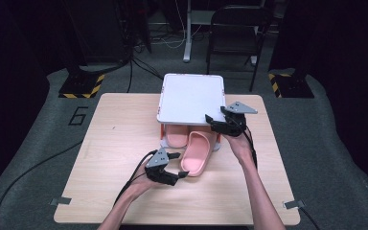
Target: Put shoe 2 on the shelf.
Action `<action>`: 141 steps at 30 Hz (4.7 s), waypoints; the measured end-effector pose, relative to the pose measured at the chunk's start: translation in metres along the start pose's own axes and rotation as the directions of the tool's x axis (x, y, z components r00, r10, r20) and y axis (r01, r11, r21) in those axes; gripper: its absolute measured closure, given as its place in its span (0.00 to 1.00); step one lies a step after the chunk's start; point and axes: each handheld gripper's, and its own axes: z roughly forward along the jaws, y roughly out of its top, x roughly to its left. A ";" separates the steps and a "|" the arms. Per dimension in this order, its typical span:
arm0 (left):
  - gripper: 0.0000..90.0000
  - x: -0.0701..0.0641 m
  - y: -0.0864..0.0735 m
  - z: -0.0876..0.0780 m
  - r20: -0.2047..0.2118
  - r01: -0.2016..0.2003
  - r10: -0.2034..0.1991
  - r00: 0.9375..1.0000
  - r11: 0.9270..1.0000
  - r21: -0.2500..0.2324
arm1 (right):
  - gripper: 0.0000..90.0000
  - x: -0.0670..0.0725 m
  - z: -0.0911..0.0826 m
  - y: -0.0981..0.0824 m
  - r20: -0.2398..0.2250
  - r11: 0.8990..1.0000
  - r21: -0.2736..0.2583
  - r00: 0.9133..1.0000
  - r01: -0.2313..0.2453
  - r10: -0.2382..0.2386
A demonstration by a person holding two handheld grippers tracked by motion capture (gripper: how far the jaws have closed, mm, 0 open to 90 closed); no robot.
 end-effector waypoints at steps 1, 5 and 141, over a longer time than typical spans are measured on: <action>0.25 -0.002 0.000 0.003 0.014 -0.025 0.024 1.000 1.000 0.010 | 0.28 0.000 0.000 0.000 -0.002 1.000 -0.002 1.000 0.001 -0.001; 0.27 -0.007 -0.003 0.017 0.003 -0.087 0.087 0.996 0.993 0.075 | 0.28 0.000 0.000 0.000 0.002 1.000 0.004 1.000 -0.001 0.001; 0.16 0.036 -0.078 -0.176 -0.604 0.295 -0.360 0.711 0.932 -0.208 | 0.18 -0.005 -0.128 -0.129 0.176 0.989 -0.072 0.974 -0.133 0.144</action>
